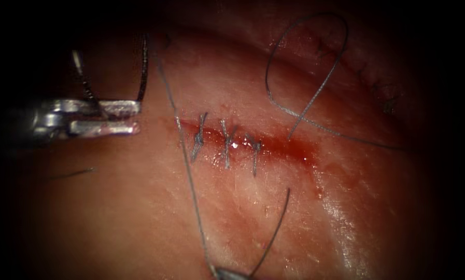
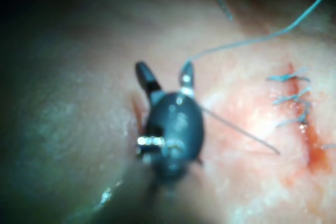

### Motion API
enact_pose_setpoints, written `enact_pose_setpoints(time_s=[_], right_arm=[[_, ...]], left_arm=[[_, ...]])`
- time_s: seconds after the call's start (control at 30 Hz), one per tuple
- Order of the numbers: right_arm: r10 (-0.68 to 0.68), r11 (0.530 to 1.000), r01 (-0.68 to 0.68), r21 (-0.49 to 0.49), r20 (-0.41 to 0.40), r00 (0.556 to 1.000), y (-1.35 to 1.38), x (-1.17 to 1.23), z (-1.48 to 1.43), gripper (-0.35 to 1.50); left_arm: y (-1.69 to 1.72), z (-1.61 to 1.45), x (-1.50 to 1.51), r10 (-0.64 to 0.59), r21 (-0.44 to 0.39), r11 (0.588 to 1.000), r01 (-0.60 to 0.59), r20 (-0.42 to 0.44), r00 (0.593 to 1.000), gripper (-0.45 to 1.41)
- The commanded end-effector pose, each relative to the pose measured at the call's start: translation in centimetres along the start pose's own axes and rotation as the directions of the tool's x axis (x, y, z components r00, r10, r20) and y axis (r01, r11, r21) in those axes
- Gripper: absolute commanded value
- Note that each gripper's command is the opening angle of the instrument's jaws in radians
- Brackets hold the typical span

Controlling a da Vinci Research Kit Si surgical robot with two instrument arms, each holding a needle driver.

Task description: Wound Closure

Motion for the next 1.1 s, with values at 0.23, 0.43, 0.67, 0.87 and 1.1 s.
enact_pose_setpoints(time_s=[0.23, 0.43, 0.67, 0.87, 1.1], right_arm=[[-0.072, 0.994, 0.076, -0.085, 0.044, 0.996, 0.49, -0.42, -0.38, 1.38], [-0.108, 0.98, 0.121, -0.157, 0.086, 0.99, 0.87, -0.69, -0.58, 1.48], [-0.137, 0.962, 0.154, -0.224, 0.092, 0.986, 1.13, -0.9, -0.54, 1.47], [-0.179, 0.945, 0.201, -0.259, 0.105, 0.978, 1.22, -1.11, -0.19, 1.42], [-0.18, 0.948, 0.201, -0.246, 0.103, 0.978, 1.32, -1.17, -0.14, 0.61]], left_arm=[[-0.02, -0.09, -0.06, -0.007, 0.03, 1.0, 0.007, 0.001, 1.0, -0.45], [-0.05, -0.09, -0.1, -0.006, 0.03, 1.0, 0.006, 0.001, 1.0, -0.45], [-0.04, -0.07, -0.1, -0.005, 0.033, 0.999, 0.005, 0.003, 1.0, -0.45], [0.03, 0.07, -0.13, 0.001, 0.029, 1.0, -0.001, -0.008, 1.0, -0.45], [0.07, 0.2, -0.18, 0.008, 0.021, 1.0, -0.007, -0.018, 1.0, -0.45]])
